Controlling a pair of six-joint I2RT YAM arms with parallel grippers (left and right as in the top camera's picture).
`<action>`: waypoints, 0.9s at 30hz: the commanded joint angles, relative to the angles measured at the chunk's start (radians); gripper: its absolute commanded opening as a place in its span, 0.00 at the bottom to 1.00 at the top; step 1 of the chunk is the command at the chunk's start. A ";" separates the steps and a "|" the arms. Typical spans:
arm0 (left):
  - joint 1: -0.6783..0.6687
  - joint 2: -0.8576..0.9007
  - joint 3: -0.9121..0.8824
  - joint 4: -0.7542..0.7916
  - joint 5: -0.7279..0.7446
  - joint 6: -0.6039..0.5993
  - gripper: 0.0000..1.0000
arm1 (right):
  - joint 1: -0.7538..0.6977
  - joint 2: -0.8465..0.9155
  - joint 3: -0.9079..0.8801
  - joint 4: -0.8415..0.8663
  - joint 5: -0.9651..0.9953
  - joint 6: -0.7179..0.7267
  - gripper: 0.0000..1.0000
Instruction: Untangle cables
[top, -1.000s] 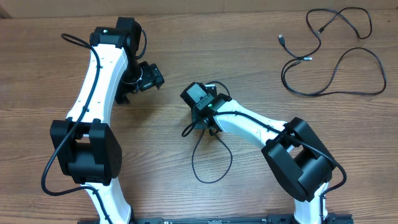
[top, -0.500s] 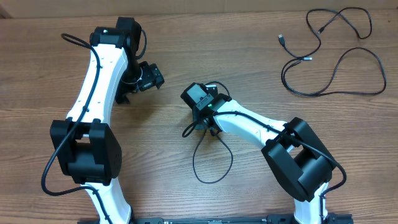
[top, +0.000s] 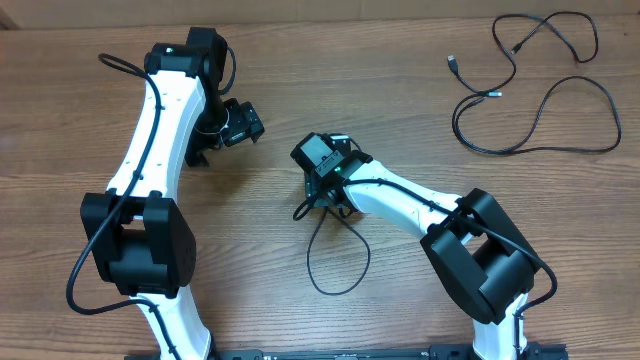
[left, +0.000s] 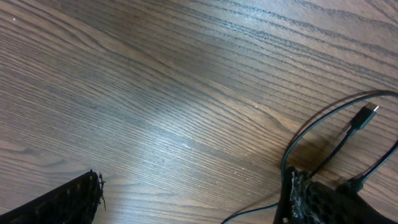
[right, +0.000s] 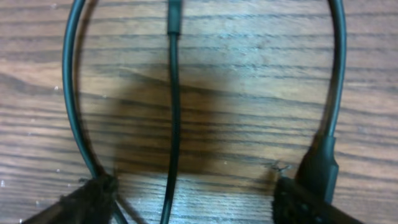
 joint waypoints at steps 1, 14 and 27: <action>0.001 -0.028 0.021 0.001 -0.016 0.017 1.00 | 0.003 0.010 -0.003 0.011 0.009 -0.006 0.89; 0.001 -0.028 0.021 0.001 -0.016 0.017 1.00 | 0.003 0.010 -0.003 0.050 -0.059 -0.237 0.84; 0.001 -0.028 0.021 0.001 -0.016 0.017 0.99 | 0.003 0.011 -0.003 -0.009 -0.174 -0.368 0.59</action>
